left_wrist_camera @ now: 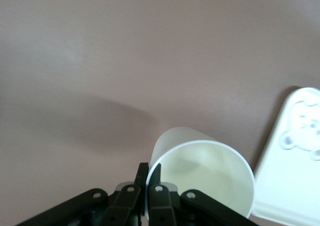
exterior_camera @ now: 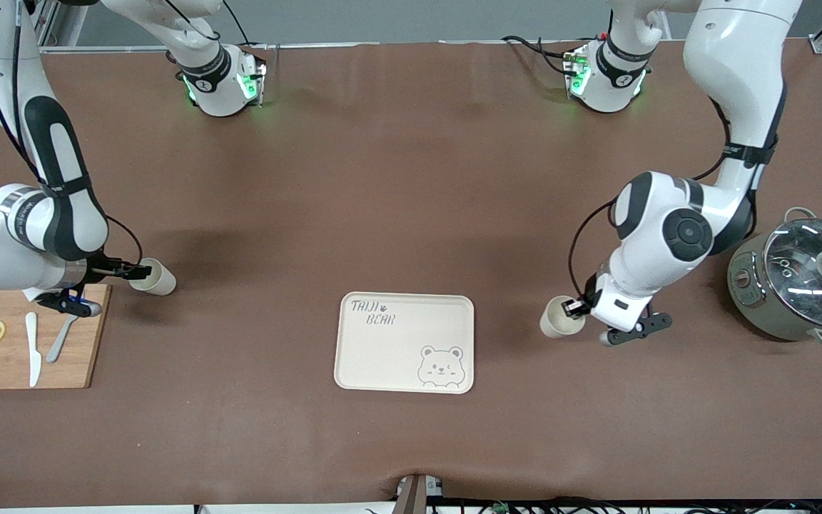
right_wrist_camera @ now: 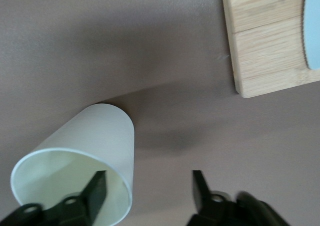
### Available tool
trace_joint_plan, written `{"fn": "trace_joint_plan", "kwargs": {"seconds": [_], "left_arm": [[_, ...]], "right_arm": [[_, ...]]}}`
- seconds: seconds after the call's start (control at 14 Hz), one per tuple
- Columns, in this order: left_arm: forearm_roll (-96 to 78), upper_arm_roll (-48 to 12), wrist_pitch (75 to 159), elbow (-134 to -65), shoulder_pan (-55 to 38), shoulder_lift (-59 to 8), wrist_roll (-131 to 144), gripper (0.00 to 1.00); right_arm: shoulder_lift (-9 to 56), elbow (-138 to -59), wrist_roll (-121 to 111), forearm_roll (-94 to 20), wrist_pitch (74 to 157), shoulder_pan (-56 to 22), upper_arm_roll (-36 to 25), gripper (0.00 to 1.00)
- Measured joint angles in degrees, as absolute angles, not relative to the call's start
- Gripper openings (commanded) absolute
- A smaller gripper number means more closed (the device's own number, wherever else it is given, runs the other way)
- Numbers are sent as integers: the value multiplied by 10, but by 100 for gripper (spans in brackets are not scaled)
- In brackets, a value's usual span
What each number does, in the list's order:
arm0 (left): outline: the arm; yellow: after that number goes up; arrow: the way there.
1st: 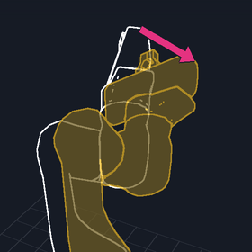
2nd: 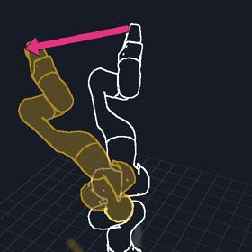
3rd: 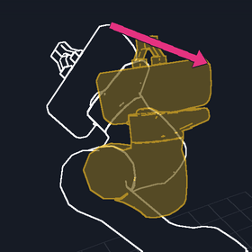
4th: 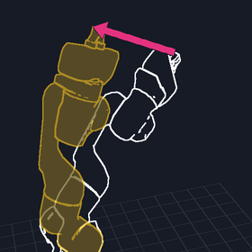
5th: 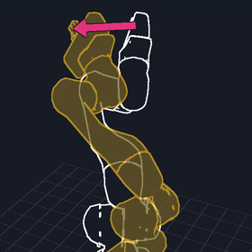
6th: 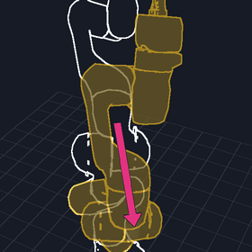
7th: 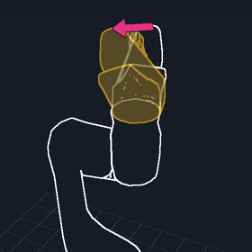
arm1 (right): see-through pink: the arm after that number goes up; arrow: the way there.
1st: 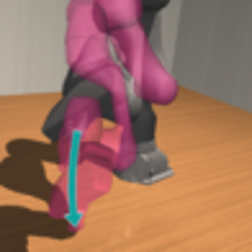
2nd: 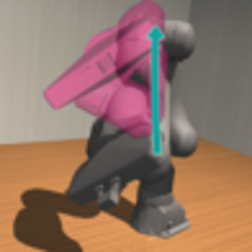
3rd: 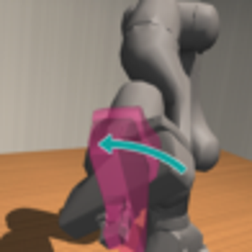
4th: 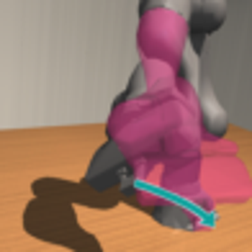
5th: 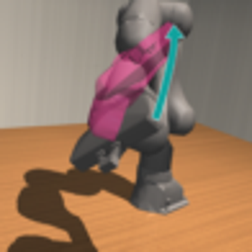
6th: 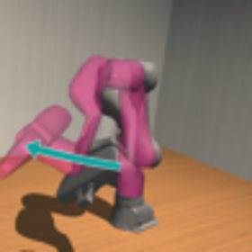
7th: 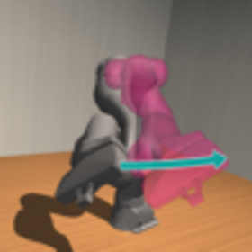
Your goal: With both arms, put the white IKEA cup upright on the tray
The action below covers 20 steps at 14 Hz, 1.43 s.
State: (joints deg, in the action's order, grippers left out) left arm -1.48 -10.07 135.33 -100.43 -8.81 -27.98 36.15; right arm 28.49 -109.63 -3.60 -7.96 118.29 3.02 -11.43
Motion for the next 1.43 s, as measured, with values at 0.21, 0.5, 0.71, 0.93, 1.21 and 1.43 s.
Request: {"fn": "trace_joint_plan", "kwargs": {"seconds": [0.21,0.5,0.71,0.93,1.21,1.43], "left_arm": [[-15,-101,1353,-963,-120,-309,423,0],[-15,-101,1352,-912,-148,-351,482,0],[-15,-102,1351,-881,-166,-380,521,0],[-15,-102,1351,-851,-182,-402,548,0],[-15,-102,1351,-836,-206,-416,597,0],[-15,-102,1352,-833,-222,-429,619,0]], "right_arm": [[294,-1097,-34,-84,1183,29,-113,30],[300,-1095,-32,-102,1184,23,-111,0],[300,-1094,-30,-102,1184,23,-112,0],[300,-1094,-30,-102,1184,22,-112,0],[300,-1088,-31,-142,1171,20,-105,0],[300,-1073,-31,-156,1153,14,-102,0]]}}
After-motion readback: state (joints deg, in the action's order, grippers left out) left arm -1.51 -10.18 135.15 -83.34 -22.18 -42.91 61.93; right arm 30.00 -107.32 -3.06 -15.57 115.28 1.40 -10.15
